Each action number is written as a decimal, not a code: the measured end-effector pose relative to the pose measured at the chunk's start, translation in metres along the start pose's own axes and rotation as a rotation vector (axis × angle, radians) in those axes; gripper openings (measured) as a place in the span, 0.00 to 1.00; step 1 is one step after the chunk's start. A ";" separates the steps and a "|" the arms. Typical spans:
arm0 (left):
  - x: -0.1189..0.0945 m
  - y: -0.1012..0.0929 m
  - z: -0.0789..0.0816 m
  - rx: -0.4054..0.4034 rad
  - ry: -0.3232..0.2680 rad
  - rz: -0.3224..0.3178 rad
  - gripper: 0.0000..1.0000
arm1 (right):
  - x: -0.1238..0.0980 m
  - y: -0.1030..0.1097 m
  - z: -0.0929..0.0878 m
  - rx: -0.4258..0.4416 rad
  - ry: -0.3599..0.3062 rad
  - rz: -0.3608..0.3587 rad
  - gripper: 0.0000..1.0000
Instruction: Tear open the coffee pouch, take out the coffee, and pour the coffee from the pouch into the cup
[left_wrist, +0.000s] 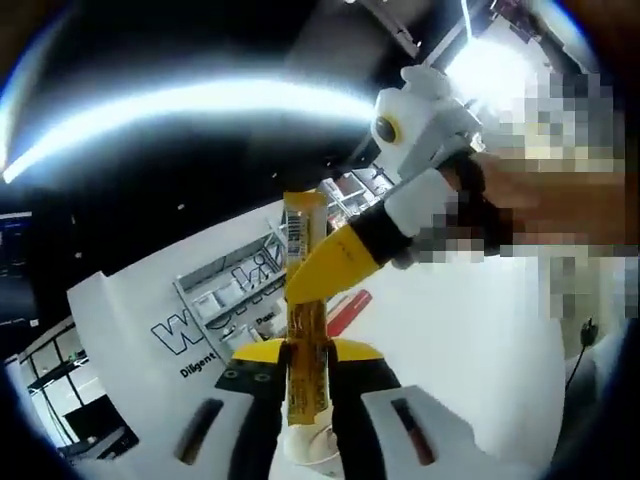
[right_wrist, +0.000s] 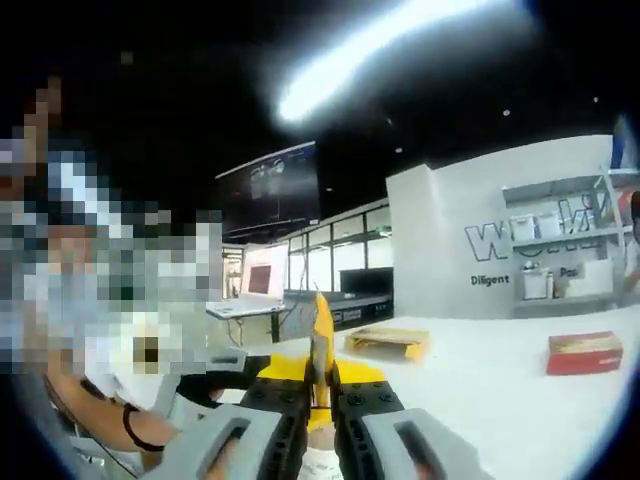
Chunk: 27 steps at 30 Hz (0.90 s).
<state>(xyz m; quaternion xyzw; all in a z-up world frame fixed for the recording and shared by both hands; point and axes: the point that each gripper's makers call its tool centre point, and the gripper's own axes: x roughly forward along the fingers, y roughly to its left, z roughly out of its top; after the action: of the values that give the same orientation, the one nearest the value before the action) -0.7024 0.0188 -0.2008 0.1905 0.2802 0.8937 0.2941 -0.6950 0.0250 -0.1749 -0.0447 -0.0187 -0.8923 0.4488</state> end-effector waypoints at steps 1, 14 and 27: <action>0.000 0.000 0.000 0.000 -0.001 0.001 0.18 | 0.000 0.000 0.000 -0.001 -0.001 -0.001 0.08; -0.002 -0.003 0.002 -0.015 -0.009 0.008 0.16 | 0.002 0.003 0.001 -0.053 -0.001 0.020 0.11; -0.003 -0.003 -0.001 -0.011 0.012 -0.001 0.16 | -0.008 0.001 0.021 -0.036 -0.075 0.016 0.11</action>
<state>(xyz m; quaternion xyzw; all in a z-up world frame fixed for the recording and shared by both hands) -0.6999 0.0188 -0.2043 0.1833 0.2769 0.8963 0.2938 -0.6884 0.0326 -0.1550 -0.0864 -0.0191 -0.8866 0.4540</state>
